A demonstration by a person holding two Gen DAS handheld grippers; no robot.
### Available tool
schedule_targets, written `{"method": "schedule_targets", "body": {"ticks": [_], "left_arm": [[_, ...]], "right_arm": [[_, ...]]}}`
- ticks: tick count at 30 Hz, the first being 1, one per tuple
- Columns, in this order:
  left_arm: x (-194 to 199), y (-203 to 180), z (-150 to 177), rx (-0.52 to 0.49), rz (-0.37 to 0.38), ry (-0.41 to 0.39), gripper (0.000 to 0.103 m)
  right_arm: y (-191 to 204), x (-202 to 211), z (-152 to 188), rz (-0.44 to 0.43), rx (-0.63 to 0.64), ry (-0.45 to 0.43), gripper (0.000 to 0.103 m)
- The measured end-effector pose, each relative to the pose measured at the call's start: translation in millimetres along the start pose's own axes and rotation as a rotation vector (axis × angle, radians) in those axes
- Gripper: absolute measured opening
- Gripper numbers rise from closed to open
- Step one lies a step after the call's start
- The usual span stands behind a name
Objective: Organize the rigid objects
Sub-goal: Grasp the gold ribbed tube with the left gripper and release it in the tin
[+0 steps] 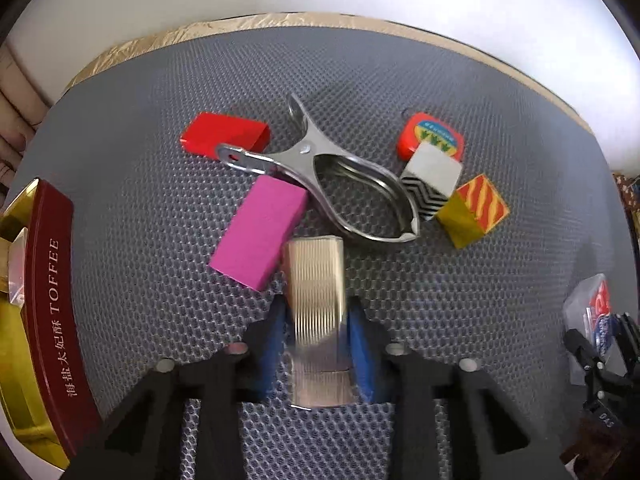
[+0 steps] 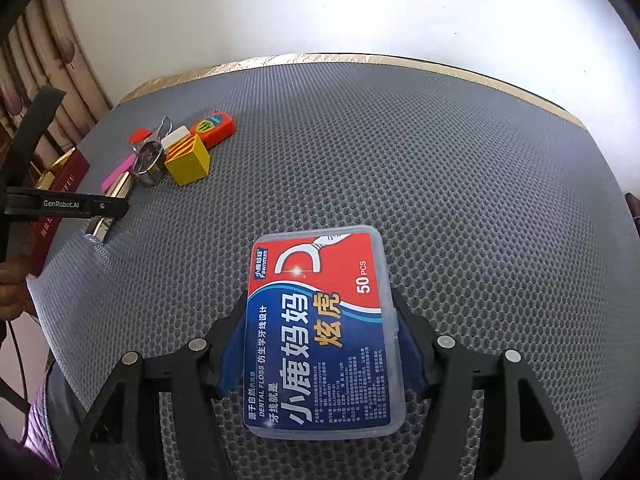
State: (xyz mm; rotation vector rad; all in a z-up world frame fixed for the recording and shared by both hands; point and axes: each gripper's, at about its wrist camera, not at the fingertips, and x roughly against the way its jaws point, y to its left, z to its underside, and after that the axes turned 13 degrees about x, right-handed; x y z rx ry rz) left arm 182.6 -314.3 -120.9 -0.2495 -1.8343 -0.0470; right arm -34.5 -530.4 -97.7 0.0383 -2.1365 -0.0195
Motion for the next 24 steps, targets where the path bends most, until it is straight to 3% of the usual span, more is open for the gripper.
{"method": "schedule_targets", "body": {"ticks": [5,11,15,18,22,24], "left_arm": [[18.3,14.3,14.0,0.032,0.073,-0.011,0.029],[74.6,63.1,37.2,0.095,0.143,-0.054,0.029],[109.7,117.7,35.1,0.148,0.092,-0.107,0.029],[129.7,176.0,30.3,0.226,0.002,-0.147,0.029],[114.8,238.5,14.3,0.303,-0.127,-0.153,0.029],[102.2,259.4,9.2,0.312,-0.156,-0.139,0.029]], "right_arm": [[0.7,-0.4,-1.0,0.007,0.002,0.005,0.064],[3.3,-0.8,-2.0,0.021,0.003,0.007,0.064],[7.4,-2.4,-3.5,0.038,0.006,0.017,0.064],[10.9,-3.7,-4.5,0.049,0.009,0.024,0.064],[16.3,-6.2,-6.6,0.062,0.015,0.033,0.065],[19.7,-7.9,-8.4,0.066,0.018,0.040,0.067]]}}
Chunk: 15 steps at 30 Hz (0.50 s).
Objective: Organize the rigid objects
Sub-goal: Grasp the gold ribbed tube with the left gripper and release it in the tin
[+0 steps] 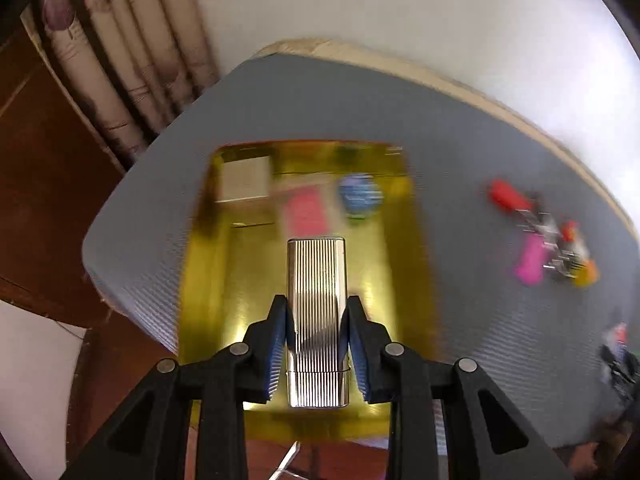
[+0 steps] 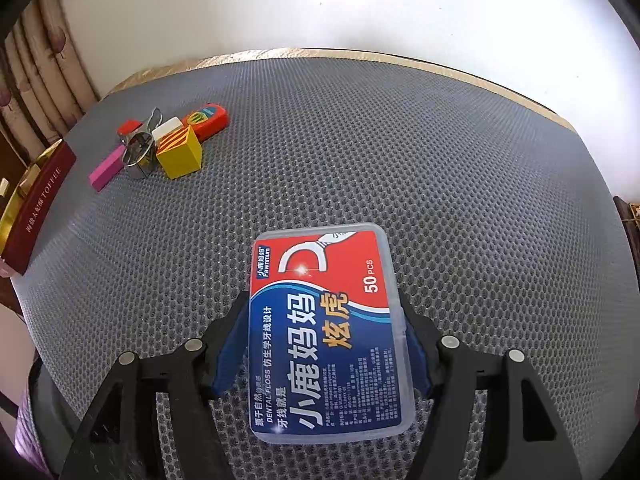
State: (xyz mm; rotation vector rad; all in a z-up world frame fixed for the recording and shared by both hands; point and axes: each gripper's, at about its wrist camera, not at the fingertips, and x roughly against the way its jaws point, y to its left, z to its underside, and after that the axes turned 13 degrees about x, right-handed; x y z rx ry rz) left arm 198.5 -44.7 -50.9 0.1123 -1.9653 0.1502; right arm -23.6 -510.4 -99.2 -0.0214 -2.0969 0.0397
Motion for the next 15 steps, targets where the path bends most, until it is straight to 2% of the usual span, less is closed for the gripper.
{"method": "schedule_targets", "body": {"ticks": [2,7,15], "left_arm": [[-17.2,15.8,-9.7,0.016,-0.040,0.002,0.029],[-42.6,38.3,-19.9,0.010,-0.044,0.005,0.029],[-70.0,30.6,-22.0,-0.025,-0.067,0.009,0.030]], "right_arm": [[4.0,-1.7,-2.2,0.007,0.005,0.009,0.068],[8.7,-6.5,-6.8,0.012,0.008,0.023,0.068],[12.5,-12.8,-11.2,0.017,0.008,0.035,0.069]]}}
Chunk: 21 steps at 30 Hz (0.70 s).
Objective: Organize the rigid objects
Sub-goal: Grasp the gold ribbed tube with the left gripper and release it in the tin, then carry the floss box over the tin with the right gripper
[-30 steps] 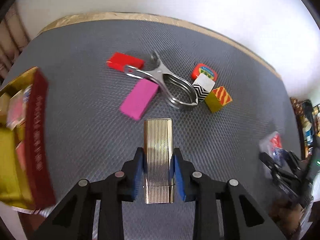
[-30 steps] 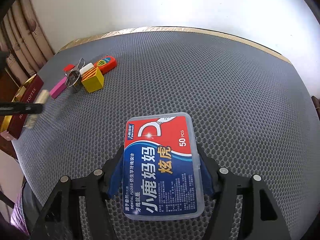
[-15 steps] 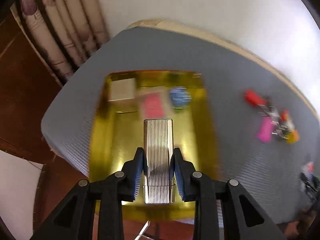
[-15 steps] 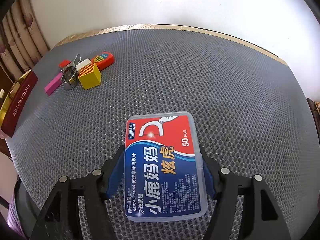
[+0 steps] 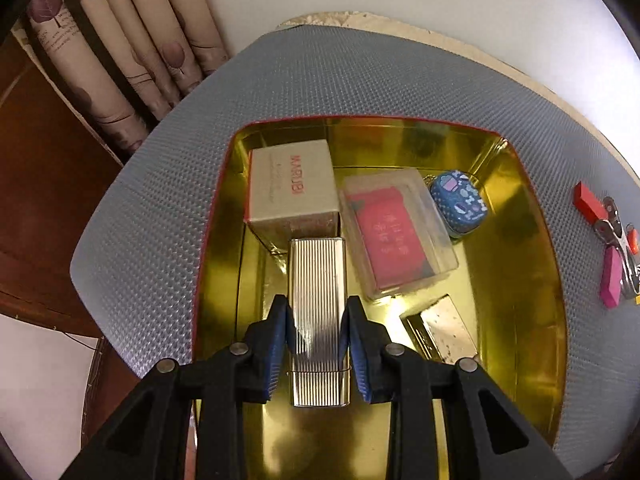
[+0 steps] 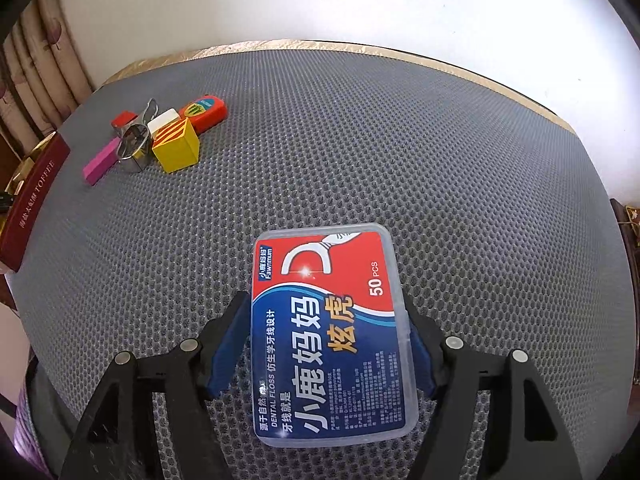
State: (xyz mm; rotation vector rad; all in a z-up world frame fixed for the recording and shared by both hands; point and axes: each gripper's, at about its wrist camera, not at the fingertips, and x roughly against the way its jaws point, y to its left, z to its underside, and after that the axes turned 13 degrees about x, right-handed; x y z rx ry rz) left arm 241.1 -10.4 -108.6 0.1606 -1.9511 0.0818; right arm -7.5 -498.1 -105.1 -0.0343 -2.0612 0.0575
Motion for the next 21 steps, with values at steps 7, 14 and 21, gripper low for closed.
{"method": "schedule_targets", "body": {"ticks": [7,14,21], "left_arm": [[24.4,1.2,1.1,0.007,-0.011,-0.089,0.034],[105.5,20.7,45.2,0.186,0.074,-0.240,0.040],[152.0,24.8,123.5,0.204,0.129,-0.290,0.041]], "right_arm": [[0.8,-1.8,-1.0,-0.002,0.005,0.004,0.068],[-10.5,0.4,3.2,-0.035,-0.051,-0.016,0.059],[-20.2,7.6,5.9,-0.138,-0.149,-0.030,0.058]]}}
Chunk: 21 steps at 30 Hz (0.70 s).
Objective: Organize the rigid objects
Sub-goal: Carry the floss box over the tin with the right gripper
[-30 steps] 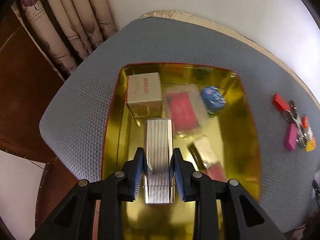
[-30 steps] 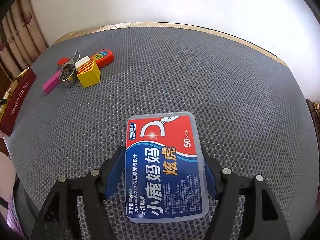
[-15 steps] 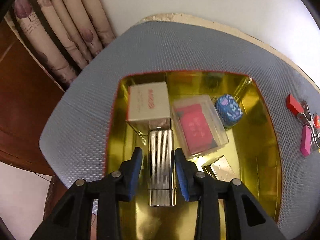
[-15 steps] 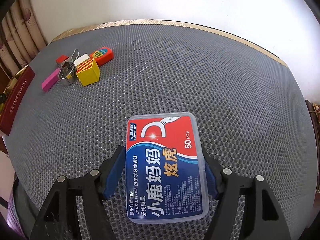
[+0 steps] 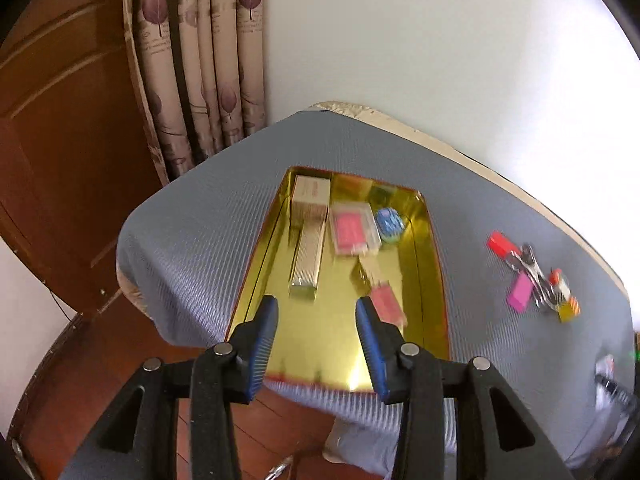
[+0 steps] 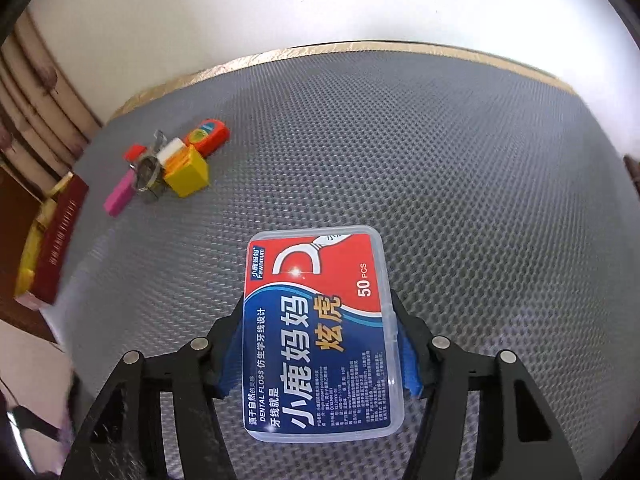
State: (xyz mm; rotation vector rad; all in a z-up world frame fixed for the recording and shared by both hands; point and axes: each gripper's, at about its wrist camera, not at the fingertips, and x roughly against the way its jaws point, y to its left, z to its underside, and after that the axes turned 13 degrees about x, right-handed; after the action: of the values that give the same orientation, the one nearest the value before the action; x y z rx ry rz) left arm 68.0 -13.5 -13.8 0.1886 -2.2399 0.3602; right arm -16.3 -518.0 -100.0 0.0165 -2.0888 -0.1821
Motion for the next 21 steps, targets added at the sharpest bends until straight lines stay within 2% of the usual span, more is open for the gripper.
{"method": "schedule_targets", "body": {"ticks": [5,9,11,14,17,18,21], "left_arm": [[25.1,1.7,32.0,-0.044,-0.039,-0.089,0.041],[33.1,9.7,34.7,-0.057,-0.093,-0.175,0.041],[30.6,19.5,29.7,-0.031,-0.100,-0.180,0.042],[21.1,32.9,24.3,0.030,-0.099,-0.133,0.042],[7.6,47.4,20.5,0.100,-0.057,-0.034,0.042],[5.3,49.7,19.7,0.113,-0.044,-0.017,0.042],[2.5,53.6,19.7,0.132,-0.021,0.004,0.042]], "right_arm": [[25.9,17.4,-9.6,-0.089,-0.012,-0.035,0.058],[91.0,36.2,-38.9,-0.214,0.069,-0.074,0.058],[130.2,39.9,-59.0,-0.295,0.120,-0.083,0.058],[202.7,38.8,-93.7,-0.445,0.196,-0.094,0.058],[270.6,27.4,-122.2,-0.552,0.260,-0.074,0.058],[297.4,20.9,-131.4,-0.581,0.292,-0.064,0.058],[355.5,-5.1,-148.8,-0.586,0.376,-0.035,0.058]]}}
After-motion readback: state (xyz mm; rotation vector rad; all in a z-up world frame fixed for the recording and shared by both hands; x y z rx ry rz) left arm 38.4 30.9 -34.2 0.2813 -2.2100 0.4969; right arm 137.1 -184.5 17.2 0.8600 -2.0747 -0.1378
